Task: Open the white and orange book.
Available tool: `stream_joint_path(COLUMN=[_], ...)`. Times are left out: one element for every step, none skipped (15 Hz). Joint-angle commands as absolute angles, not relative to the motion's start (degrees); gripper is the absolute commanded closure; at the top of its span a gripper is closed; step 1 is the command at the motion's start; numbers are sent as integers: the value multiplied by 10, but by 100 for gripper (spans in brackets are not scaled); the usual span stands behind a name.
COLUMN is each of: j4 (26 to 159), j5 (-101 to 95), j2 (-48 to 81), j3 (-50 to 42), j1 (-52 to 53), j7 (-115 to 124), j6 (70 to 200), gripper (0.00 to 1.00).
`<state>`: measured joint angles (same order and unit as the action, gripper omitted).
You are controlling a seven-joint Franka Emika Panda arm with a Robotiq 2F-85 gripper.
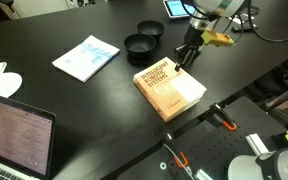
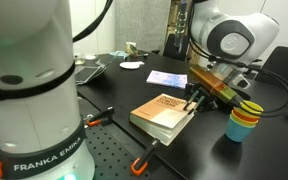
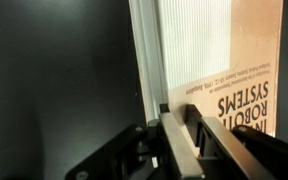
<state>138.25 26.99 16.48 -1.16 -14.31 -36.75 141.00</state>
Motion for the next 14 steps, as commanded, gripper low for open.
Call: stream_joint_path(j4=[1400,1399,1400,1402,1404,1410,1411,1413,1412,1414,1416,1419,1426,1432], j5=[228,216,207,200,197,194,190,186,183,184,183,182,181,183], j2=[126,117,108,97,86,68,56,43,33,21,12,3,-7,-16], j3=[-19,-19,-18,-17,-16,-14,-13,-12,-11,-9,-8,-7,-5,-3], j1=[-127,-125,-124,-122,-119,-115,-110,-103,-96,-87,-78,-69,-58,-48], j7=[-304,-292,-284,-280,-279,-280,-279,-275,-270,-267,-263,-259,-257,-256], j6=[1392,1369,1355,1337,1325,1313,1301,1288,1271,1261,1253,1246,1241,1235], gripper=[85,86,87,86,87,88,87,89,87,89,88,88,87,87])
